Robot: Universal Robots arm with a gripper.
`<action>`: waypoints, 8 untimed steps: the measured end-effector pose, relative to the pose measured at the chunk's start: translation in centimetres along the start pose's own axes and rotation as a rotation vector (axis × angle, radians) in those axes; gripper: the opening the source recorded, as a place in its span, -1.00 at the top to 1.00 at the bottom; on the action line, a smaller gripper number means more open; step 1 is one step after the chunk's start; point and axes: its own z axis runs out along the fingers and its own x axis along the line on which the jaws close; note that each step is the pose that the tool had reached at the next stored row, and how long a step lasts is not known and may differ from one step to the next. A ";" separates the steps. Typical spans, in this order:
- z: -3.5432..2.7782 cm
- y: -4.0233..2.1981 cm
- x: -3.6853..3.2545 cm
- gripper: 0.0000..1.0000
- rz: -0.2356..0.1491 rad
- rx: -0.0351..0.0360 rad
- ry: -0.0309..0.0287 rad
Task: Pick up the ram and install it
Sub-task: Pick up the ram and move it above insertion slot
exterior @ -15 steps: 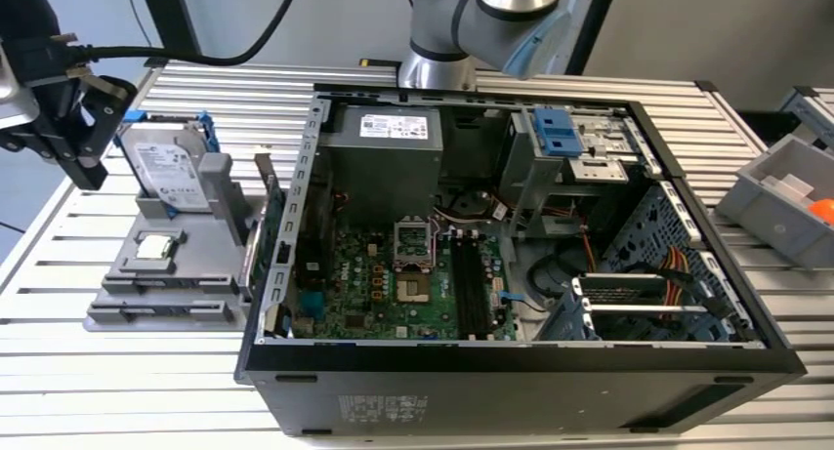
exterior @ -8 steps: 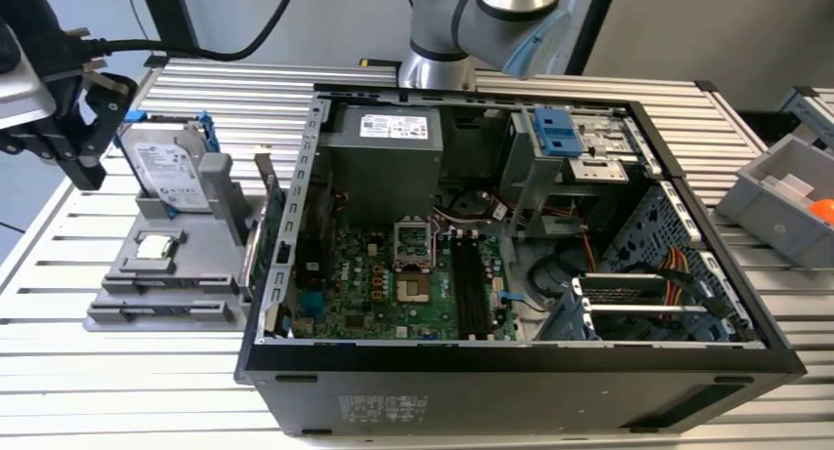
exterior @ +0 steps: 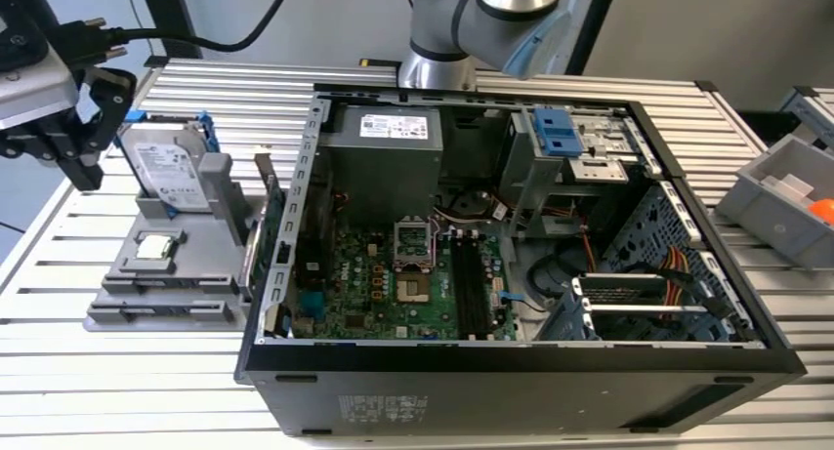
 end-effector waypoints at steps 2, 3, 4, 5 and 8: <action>0.00 0.00 0.00 1.00 -0.034 0.0004 0.0016; 0.00 0.00 0.00 1.00 -0.051 0.0007 0.0024; 0.00 0.00 0.00 1.00 -0.067 0.0008 0.0031; 0.00 0.00 0.00 1.00 -0.084 0.0010 0.0039; 0.00 0.00 0.00 1.00 -0.135 0.0017 0.0064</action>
